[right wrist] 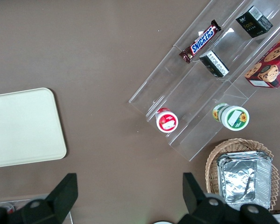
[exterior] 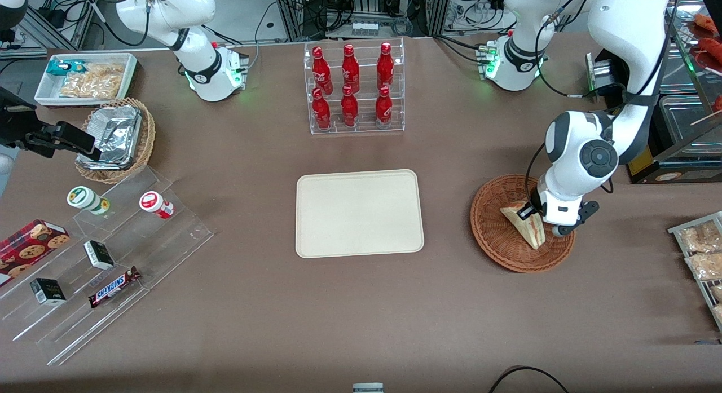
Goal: Place sandwich from basket to tray
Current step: 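Lift the sandwich and carry it with the left gripper over the beige tray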
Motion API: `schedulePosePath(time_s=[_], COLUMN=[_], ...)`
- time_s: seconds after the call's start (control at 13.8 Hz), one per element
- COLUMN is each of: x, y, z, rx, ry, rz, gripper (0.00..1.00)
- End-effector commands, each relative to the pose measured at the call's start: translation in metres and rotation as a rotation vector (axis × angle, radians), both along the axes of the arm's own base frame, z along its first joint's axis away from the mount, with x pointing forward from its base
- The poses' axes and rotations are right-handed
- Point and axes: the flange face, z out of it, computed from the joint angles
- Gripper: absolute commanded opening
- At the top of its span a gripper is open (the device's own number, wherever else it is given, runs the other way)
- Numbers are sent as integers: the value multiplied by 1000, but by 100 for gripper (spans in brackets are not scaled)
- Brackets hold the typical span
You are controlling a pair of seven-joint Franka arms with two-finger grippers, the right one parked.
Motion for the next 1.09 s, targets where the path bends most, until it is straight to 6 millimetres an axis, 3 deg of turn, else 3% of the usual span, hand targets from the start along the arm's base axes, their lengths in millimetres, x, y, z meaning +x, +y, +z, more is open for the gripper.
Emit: schedulePosePath(time_s=[0.0,0.14,0.43,0.65,1.01], x=[11,18,10,1,-21], y=[-19,-29,-88,-158,-268], z=[37,56,76,79,62], rx=[8,18,36,31,31], ry=[38,70,125,140,124], rz=[-16,-38,-258,-487,-498], gripper=[11,11,8,8,6])
